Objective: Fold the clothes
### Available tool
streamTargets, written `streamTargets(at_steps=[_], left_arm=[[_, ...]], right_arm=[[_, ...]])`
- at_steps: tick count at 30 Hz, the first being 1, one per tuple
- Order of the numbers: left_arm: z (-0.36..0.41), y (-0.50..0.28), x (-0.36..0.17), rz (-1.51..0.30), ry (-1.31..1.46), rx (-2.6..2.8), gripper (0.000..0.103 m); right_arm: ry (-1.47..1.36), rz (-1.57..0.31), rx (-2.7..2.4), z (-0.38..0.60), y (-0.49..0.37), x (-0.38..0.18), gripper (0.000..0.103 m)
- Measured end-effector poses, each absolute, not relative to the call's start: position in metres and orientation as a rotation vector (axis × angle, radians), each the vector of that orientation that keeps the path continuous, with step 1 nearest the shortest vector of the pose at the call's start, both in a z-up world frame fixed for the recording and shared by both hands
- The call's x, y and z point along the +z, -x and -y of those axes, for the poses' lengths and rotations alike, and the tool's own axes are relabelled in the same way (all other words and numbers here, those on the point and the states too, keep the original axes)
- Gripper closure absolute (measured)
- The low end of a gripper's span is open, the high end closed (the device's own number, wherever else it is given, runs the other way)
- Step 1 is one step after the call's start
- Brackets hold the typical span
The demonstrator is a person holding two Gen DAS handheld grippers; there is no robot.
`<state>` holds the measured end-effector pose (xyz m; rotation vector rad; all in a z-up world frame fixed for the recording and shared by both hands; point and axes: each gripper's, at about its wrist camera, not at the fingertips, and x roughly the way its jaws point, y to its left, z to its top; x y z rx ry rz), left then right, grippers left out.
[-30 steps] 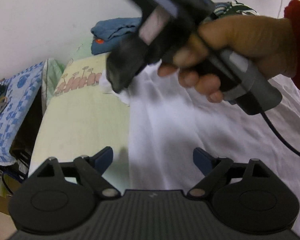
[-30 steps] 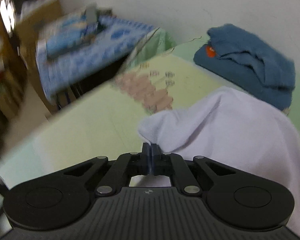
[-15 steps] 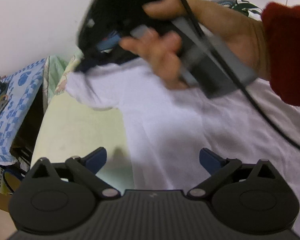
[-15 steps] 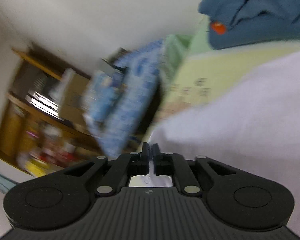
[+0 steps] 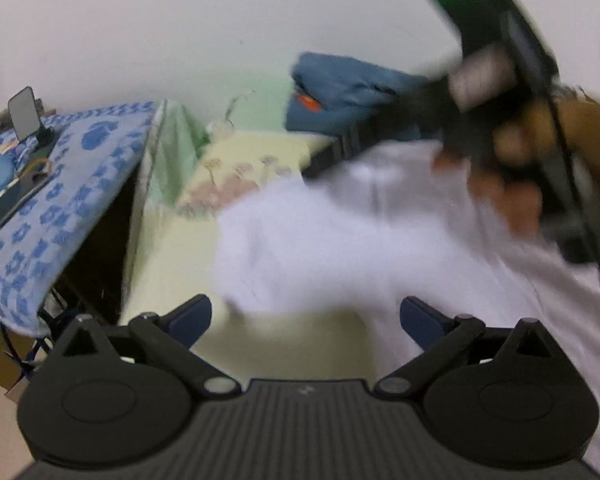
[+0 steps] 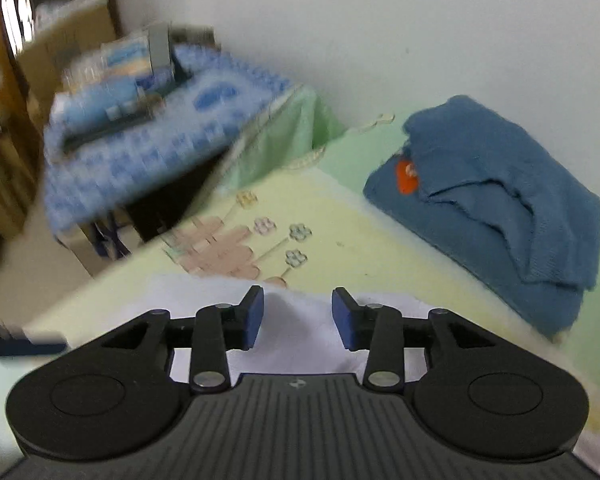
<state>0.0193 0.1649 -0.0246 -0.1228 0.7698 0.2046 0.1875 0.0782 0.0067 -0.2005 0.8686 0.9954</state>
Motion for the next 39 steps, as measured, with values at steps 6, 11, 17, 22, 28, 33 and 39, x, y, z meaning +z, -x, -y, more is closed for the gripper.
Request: streamTargets(at_steps=[6,11,17,22,28,33,39], left_arm=[[-0.183,-0.053,-0.038,-0.803,0.123,0.177,0.002],[-0.168,-0.052,-0.043,-0.787,0.101,0.136,0.046],[-0.142,-0.055,-0.035,-0.755,0.036,0.116,0.089],[-0.083,-0.044,-0.026,-0.689,-0.173,0.01,0.088],[-0.022,-0.036,-0.04,-0.691,-0.317,-0.127,0.087],[-0.004,-0.031,-0.047,-0.684,-0.395,-0.148,0.087],[-0.009,-0.032,-0.046,-0.689,-0.378,-0.144,0.082]], right_arm=[[0.413,-0.828,0.963,-0.105,-0.194,-0.013,0.103],[0.277,-0.799,0.985,-0.061,-0.191,0.014,0.103],[0.173,-0.826,0.939,-0.035,-0.197,0.021,0.088],[0.268,-0.812,0.997,-0.038,-0.185,0.025,0.068],[0.455,-0.77,1.094,-0.045,-0.163,0.028,0.068],[0.573,-0.764,1.013,-0.039,-0.161,0.013,0.073],[0.454,-0.787,0.847,-0.009,-0.179,0.002,0.1]])
